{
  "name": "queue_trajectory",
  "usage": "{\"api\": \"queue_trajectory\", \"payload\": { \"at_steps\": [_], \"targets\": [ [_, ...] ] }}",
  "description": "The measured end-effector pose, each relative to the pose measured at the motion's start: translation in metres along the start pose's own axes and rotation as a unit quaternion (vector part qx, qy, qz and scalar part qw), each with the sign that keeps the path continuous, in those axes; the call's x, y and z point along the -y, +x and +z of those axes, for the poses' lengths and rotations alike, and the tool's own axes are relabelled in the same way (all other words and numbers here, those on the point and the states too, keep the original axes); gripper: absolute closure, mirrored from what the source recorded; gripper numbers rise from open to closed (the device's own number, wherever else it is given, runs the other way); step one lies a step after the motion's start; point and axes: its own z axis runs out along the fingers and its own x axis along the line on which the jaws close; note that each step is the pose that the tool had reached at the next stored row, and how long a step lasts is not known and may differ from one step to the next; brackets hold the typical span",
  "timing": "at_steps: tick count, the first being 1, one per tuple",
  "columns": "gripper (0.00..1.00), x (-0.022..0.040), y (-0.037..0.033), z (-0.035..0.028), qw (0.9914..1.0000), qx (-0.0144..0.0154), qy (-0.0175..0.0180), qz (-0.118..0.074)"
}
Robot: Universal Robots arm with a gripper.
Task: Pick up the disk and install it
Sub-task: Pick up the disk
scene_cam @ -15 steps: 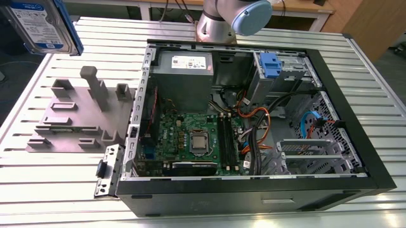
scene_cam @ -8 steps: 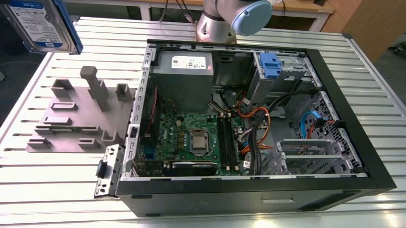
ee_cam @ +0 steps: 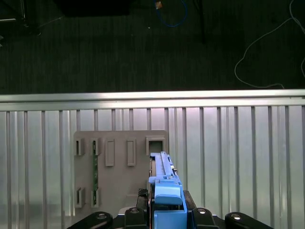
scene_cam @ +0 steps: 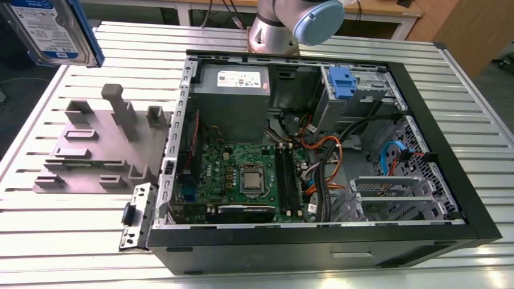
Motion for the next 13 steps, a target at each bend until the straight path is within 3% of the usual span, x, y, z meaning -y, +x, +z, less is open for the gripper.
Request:
{"api": "queue_trajectory", "payload": {
  "at_steps": [13],
  "targets": [
    [0.64,0.0,-0.0001,-0.0046,1.0,0.0,0.0,0.0]
  ]
}}
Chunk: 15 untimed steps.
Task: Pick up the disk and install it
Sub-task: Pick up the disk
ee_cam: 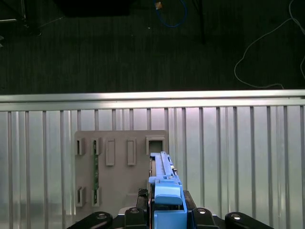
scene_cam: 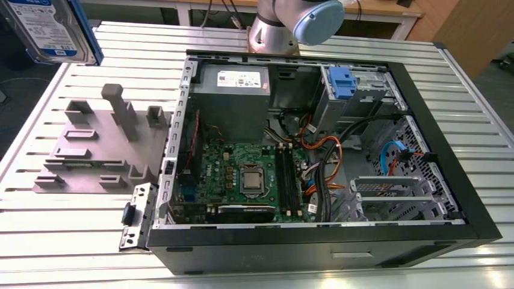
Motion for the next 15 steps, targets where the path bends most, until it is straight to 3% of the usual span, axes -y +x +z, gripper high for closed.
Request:
{"api": "queue_trajectory", "payload": {
  "at_steps": [15],
  "targets": [
    [0.64,0.0,-0.0001,-0.0058,1.0,0.0,0.0,0.0]
  ]
}}
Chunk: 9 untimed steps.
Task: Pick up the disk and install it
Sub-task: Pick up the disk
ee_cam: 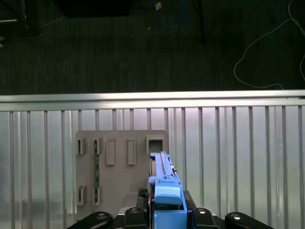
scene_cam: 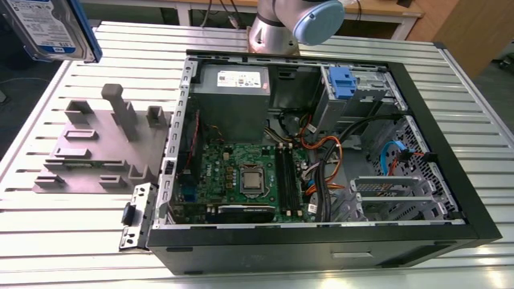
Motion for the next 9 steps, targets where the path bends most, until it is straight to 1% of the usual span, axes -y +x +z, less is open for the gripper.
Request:
{"api": "queue_trajectory", "payload": {
  "at_steps": [9],
  "targets": [
    [0.64,0.0,-0.0001,-0.0036,1.0,0.0,0.0,0.0]
  ]
}}
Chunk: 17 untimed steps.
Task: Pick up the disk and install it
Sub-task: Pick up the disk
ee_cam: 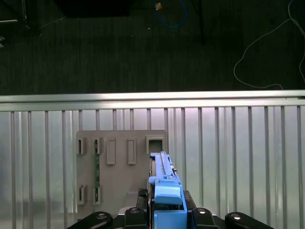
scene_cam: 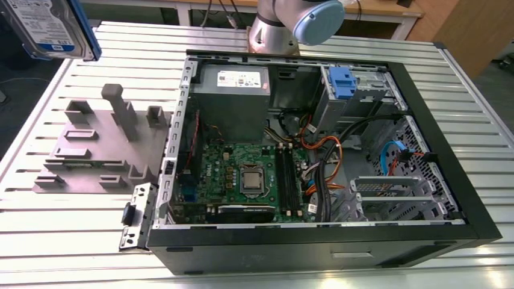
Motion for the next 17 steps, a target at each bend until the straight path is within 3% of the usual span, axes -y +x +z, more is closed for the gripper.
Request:
{"api": "queue_trajectory", "payload": {
  "at_steps": [17],
  "targets": [
    [0.64,0.0,-0.0001,-0.0059,1.0,0.0,0.0,0.0]
  ]
}}
